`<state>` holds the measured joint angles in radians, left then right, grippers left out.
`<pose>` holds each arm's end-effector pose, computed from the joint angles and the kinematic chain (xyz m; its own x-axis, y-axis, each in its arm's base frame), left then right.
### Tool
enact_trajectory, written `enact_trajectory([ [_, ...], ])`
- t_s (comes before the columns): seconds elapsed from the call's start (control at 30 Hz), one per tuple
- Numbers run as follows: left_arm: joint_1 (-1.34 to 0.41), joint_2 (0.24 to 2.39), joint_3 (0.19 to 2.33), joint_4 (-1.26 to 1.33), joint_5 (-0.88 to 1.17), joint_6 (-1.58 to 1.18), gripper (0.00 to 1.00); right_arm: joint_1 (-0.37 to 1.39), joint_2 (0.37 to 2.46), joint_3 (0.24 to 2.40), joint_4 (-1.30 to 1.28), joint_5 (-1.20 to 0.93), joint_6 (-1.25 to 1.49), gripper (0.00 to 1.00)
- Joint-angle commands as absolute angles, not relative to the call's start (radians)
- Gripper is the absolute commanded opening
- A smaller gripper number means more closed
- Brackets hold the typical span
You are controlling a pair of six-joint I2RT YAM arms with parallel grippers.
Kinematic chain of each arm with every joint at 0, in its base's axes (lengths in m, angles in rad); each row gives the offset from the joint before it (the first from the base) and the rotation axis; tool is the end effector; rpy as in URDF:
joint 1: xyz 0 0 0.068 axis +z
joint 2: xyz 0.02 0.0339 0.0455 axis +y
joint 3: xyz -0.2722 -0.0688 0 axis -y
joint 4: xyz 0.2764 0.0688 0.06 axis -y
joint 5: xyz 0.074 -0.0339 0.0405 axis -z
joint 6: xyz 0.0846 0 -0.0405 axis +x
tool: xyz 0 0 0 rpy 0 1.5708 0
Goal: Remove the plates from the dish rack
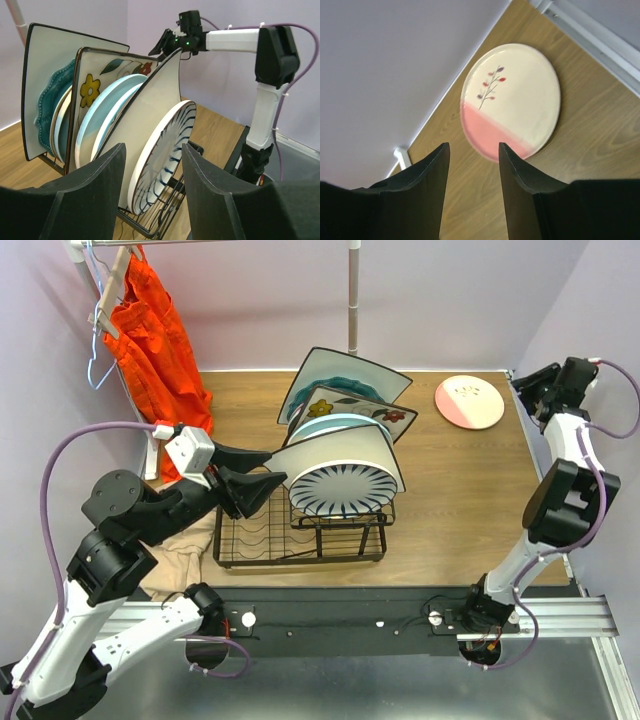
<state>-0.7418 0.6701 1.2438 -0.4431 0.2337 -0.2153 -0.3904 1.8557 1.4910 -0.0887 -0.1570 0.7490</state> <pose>0.1056 -0.1234 0.5033 -0.0828 -0.2060 -0.9750 0.8280 0.5303 -0.1824 0.4838 -0.1848 0.2632 -0.1292 0.7804 -0.6117 0.4559 0.5946 0.6623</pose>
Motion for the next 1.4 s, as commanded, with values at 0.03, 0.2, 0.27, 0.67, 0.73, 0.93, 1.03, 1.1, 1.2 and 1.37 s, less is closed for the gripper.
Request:
enact_trajectory([
  [0.03, -0.746, 0.678, 1.259, -0.469, 0.206, -0.166, 0.57, -0.310, 1.662, 1.454, -0.242, -0.337, 0.579, 0.53],
  [0.2, -0.746, 0.681, 1.218, -0.425, 0.245, -0.164, 0.57, -0.241, 1.389, 1.391, -0.262, -0.457, 0.512, 0.55],
  [0.27, -0.746, 0.681, 1.194, -0.385, 0.270, -0.152, 0.57, -0.230, 1.323, 1.373, -0.262, -0.553, 0.492, 0.56],
  [0.67, -0.746, 0.724, 1.115, -0.310, 0.371, -0.045, 0.59, -0.196, 0.936, 1.193, -0.253, -0.866, 0.397, 0.57],
  [0.73, -0.747, 0.752, 1.114, -0.319, 0.397, -0.023, 0.58, -0.196, 0.917, 1.184, -0.229, -0.951, 0.364, 0.57],
  [0.93, -0.747, 0.804, 1.114, -0.316, 0.468, -0.005, 0.53, -0.196, 0.845, 1.169, -0.144, -1.135, 0.290, 0.57],
  [1.03, -0.746, 0.810, 1.109, -0.296, 0.451, 0.020, 0.52, -0.178, 0.812, 1.144, -0.076, -1.222, 0.278, 0.58],
  [1.1, -0.747, 0.818, 1.108, -0.287, 0.440, 0.023, 0.52, -0.157, 0.792, 1.129, -0.046, -1.249, 0.270, 0.60],
  [1.2, -0.746, 0.827, 1.106, -0.287, 0.463, 0.031, 0.52, -0.141, 0.761, 1.115, -0.011, -1.291, 0.278, 0.61],
  [1.37, -0.746, 0.830, 1.091, -0.282, 0.477, 0.046, 0.50, -0.117, 0.747, 1.074, 0.169, -1.345, 0.379, 0.61],
])
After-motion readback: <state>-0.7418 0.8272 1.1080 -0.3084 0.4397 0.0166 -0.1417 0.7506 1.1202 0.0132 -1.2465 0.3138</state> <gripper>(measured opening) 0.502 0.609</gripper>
